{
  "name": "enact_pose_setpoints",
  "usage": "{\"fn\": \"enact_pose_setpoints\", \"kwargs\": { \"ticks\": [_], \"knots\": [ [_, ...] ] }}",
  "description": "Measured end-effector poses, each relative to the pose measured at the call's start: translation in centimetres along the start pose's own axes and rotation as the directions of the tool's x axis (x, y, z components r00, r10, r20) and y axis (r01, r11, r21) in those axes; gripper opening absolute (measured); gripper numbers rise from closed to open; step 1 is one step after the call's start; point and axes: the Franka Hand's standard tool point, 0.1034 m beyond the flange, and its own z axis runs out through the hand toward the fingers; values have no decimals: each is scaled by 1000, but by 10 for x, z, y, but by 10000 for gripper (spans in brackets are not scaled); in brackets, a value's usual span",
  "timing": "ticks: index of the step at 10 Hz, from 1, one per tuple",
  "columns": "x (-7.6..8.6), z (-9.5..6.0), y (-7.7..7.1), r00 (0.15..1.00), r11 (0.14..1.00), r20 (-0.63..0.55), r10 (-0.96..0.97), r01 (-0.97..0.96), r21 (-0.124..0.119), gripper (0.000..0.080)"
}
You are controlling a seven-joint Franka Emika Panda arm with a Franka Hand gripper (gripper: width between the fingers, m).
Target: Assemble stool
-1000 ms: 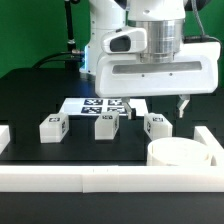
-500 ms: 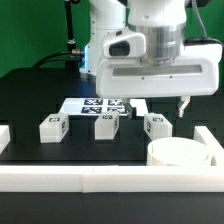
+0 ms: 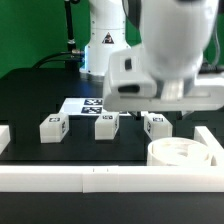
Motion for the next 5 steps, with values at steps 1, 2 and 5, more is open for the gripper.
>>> {"fn": "enact_pose_setpoints", "kwargs": {
  "ticks": [1, 2, 5],
  "knots": [
    [-5, 5, 1, 993, 1000, 118, -2, 2, -5, 649],
    [-5, 10, 1, 979, 1000, 204, -3, 5, -7, 649],
    [11, 19, -1, 955, 1000, 295, -13, 15, -6, 649]
  ]
}}
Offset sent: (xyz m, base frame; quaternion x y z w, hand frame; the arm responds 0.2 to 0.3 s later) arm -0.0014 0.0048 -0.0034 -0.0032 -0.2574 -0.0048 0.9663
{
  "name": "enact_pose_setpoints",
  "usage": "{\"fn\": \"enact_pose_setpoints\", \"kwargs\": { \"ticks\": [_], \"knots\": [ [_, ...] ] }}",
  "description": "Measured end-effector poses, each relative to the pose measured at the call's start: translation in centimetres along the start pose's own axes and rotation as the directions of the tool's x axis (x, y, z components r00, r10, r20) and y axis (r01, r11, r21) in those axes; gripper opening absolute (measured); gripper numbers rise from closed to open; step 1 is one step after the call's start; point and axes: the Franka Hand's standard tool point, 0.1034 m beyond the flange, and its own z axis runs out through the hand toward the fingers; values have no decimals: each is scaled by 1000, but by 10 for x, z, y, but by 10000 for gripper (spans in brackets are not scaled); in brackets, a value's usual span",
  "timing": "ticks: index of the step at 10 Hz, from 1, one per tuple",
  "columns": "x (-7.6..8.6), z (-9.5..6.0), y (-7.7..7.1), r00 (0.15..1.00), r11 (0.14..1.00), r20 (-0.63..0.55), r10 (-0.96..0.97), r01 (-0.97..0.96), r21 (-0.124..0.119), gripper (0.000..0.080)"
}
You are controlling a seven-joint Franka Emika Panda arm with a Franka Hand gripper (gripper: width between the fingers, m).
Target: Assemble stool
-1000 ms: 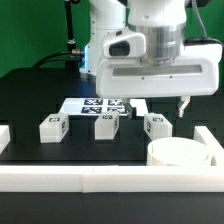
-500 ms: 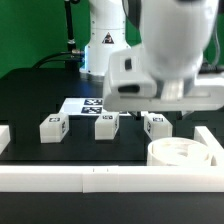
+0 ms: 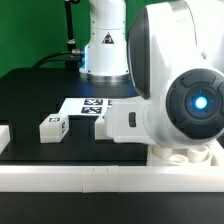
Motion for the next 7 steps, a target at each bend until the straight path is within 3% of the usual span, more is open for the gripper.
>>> {"fn": "enact_pose_setpoints", "kwargs": {
  "ticks": [2, 7],
  "knots": [
    [-4, 1, -1, 1000, 1000, -16, 0, 0, -2, 649],
    [7, 7, -3, 996, 1000, -92, -3, 3, 0, 649]
  ]
}}
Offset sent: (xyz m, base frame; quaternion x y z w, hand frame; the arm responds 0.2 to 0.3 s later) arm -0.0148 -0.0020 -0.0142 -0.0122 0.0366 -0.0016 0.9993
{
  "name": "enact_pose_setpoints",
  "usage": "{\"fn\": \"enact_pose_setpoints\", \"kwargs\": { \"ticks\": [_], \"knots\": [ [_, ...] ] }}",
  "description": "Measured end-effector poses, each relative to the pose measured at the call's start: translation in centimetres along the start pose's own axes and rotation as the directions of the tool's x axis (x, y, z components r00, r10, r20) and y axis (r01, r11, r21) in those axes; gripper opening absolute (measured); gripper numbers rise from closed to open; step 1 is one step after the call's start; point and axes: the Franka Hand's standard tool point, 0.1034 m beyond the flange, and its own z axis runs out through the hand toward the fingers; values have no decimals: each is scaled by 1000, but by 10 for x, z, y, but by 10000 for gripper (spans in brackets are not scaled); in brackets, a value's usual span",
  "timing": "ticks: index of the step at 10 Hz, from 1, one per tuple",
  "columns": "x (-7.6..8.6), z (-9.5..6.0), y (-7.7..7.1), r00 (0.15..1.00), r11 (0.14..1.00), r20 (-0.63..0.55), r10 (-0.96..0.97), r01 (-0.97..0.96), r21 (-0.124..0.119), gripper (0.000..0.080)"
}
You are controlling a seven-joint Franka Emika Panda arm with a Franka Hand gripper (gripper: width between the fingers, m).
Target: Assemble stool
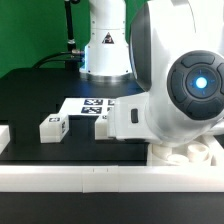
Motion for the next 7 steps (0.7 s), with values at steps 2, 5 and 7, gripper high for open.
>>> {"fn": "enact_pose_setpoints", "kwargs": {
  "ticks": [2, 5, 7],
  "knots": [
    [0, 0, 0, 1000, 1000, 0, -1, 1, 0, 390],
    [-1, -1, 0, 1000, 1000, -1, -2, 2, 0, 324],
    [-13, -15, -1, 1000, 1000, 15, -7, 7, -3, 324]
  ]
}}
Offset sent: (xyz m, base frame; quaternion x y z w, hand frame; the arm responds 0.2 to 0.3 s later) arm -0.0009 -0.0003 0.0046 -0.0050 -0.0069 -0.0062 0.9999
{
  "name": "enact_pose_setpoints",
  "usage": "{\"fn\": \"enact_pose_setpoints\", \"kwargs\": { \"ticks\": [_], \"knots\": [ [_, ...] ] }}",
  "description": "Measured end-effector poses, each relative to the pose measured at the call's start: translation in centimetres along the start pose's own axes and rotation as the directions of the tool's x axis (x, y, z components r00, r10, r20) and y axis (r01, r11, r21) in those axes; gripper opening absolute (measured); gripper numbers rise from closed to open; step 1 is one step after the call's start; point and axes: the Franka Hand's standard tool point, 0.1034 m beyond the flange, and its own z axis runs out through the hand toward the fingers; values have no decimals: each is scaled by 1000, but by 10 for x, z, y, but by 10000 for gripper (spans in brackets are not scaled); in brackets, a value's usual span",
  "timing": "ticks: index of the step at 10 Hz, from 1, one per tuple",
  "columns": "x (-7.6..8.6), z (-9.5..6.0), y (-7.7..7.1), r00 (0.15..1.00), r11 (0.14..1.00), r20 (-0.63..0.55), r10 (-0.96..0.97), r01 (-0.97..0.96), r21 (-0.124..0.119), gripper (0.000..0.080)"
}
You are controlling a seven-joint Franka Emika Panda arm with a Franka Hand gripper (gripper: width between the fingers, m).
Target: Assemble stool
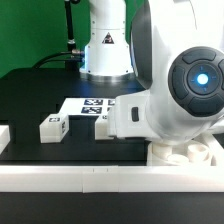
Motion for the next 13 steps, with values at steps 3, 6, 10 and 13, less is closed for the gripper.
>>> {"fn": "enact_pose_setpoints", "kwargs": {
  "ticks": [3, 6, 10, 13],
  "knots": [
    [-28, -34, 4, 999, 1000, 25, -24, 24, 1, 324],
    [-22, -43, 3, 999, 1000, -30, -31, 31, 3, 324],
    [-4, -72, -3, 954, 999, -297, -47, 49, 1, 324],
    [-19, -106, -6, 851, 999, -523, -43, 47, -5, 324]
  ]
}}
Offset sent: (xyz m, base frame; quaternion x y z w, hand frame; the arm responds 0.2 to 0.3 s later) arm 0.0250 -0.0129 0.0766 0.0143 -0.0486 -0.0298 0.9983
